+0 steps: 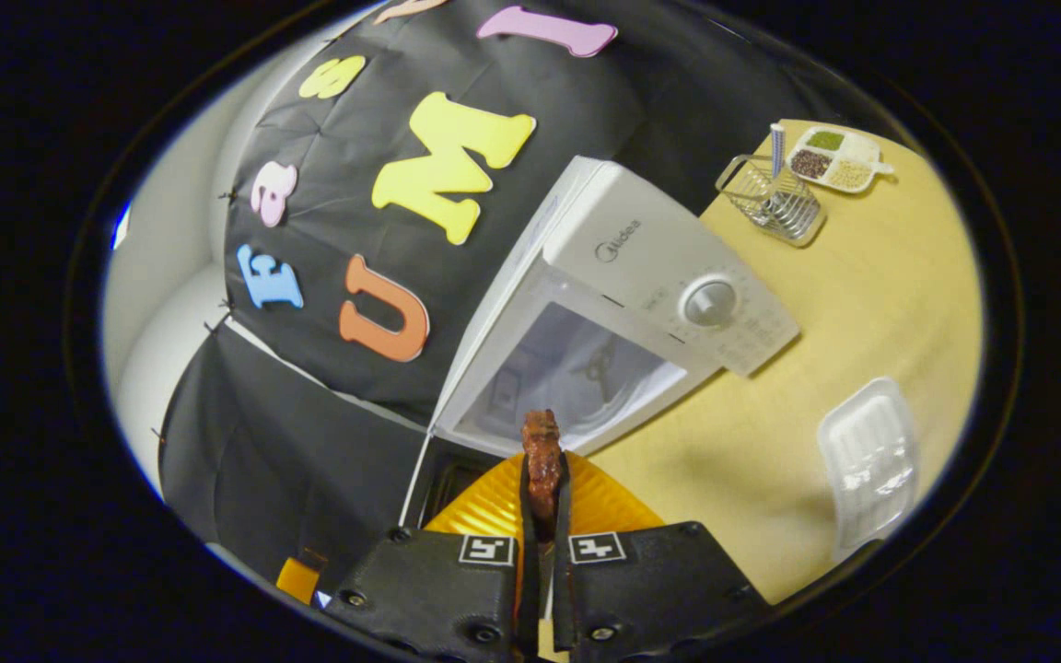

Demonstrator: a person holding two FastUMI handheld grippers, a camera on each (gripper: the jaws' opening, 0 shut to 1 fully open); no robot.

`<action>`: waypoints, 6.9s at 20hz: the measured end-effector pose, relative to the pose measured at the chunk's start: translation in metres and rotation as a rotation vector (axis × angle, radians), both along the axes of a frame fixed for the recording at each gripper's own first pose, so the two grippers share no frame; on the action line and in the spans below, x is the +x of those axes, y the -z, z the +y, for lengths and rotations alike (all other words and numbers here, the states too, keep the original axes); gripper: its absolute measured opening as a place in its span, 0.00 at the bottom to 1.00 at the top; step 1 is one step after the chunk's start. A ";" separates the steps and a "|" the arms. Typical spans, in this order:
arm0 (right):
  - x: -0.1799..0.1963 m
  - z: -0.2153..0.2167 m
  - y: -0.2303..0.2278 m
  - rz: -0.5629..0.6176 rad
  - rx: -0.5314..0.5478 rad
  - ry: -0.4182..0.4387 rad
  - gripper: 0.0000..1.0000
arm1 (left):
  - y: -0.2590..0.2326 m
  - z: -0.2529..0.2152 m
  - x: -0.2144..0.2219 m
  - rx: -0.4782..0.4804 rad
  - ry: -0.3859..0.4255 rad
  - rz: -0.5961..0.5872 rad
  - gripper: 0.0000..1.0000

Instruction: Open the microwave oven with the left hand, put the food in, and close the microwave oven.

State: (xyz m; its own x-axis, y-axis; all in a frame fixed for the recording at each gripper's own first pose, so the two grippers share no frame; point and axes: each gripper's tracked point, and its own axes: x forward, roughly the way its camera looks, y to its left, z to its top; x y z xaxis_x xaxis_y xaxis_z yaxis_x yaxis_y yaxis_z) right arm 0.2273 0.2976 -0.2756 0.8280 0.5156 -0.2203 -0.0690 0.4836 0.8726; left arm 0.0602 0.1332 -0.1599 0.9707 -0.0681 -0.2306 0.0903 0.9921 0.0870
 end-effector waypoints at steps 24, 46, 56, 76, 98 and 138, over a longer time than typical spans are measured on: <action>0.182 0.089 0.119 -0.004 -0.341 0.431 0.14 | 0.040 0.061 0.003 0.037 -0.045 0.004 0.95; 0.126 0.047 0.058 -0.169 -0.827 0.316 0.97 | 0.029 0.057 0.003 0.016 -0.066 -0.030 0.95; 0.009 0.007 -0.087 -0.342 -0.985 0.073 0.98 | -0.020 0.057 0.002 -0.003 -0.064 -0.076 0.95; -0.125 -0.138 -0.183 -0.249 -1.087 0.133 0.92 | 0.021 0.180 -0.025 -0.010 -0.261 -0.035 0.00; -0.153 -0.159 -0.179 -0.176 -1.081 0.172 0.92 | 0.134 0.139 -0.033 -0.078 -0.149 0.123 0.00; -0.117 -0.292 -0.164 -0.057 -1.077 0.215 0.92 | 0.166 -0.167 0.130 -0.143 0.266 0.163 0.00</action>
